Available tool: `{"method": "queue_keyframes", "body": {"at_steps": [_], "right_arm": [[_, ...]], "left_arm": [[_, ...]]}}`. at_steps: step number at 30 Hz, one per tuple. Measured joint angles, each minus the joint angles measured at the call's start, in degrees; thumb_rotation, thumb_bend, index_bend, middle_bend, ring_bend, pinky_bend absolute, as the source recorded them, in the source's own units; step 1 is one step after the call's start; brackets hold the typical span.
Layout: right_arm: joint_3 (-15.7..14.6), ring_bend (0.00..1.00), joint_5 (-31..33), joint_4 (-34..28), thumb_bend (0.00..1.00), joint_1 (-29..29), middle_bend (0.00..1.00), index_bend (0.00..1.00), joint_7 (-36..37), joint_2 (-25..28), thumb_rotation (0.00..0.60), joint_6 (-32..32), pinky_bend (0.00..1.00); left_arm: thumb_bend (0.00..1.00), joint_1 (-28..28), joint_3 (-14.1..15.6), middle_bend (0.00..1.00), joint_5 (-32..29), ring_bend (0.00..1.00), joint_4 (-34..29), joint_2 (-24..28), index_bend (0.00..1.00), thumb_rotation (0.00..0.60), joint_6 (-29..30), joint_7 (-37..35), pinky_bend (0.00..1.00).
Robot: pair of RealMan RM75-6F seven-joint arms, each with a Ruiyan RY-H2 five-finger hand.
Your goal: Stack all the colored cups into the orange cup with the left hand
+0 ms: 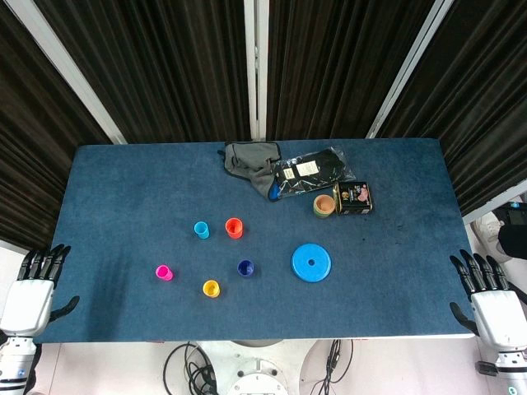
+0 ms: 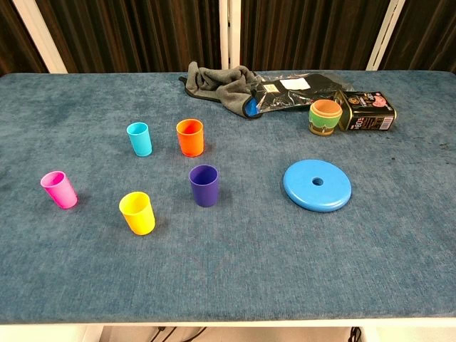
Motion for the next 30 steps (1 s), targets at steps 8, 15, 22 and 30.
{"method": "queue_keyframes", "body": {"at_steps": [8, 15, 22, 30], "right_arm": [[0.2, 0.00, 0.6, -0.7, 0.22, 0.3, 0.00, 0.00, 0.6, 0.5, 0.600, -0.7, 0.00], [0.3, 0.00, 0.6, -1.5, 0.22, 0.5, 0.00, 0.00, 1.9, 1.2, 0.600, -0.8, 0.00], [0.6, 0.00, 1.3, -1.0, 0.22, 0.8, 0.00, 0.00, 2.1, 1.2, 0.600, -1.6, 0.00], [0.7, 0.00, 1.6, -0.5, 0.22, 0.9, 0.00, 0.00, 3.0, 0.9, 0.600, -1.8, 0.00]], "left_arm": [[0.18, 0.6, -0.1, 0.05, 0.8, 0.00, 0.3, -0.4, 0.02, 0.600, 0.1, -1.9, 0.00], [0.17, -0.5, -0.8, 0.05, 1.9, 0.00, -1.7, -0.1, 0.02, 0.600, -0.5, -0.4, 0.00], [0.16, -1.9, -1.5, 0.05, 1.7, 0.00, -2.5, -0.7, 0.02, 0.600, -3.0, -0.4, 0.00], [0.16, -5.7, -2.5, 0.05, 2.9, 0.00, -4.0, -1.8, 0.03, 0.600, -7.0, 0.7, 0.00]]}}
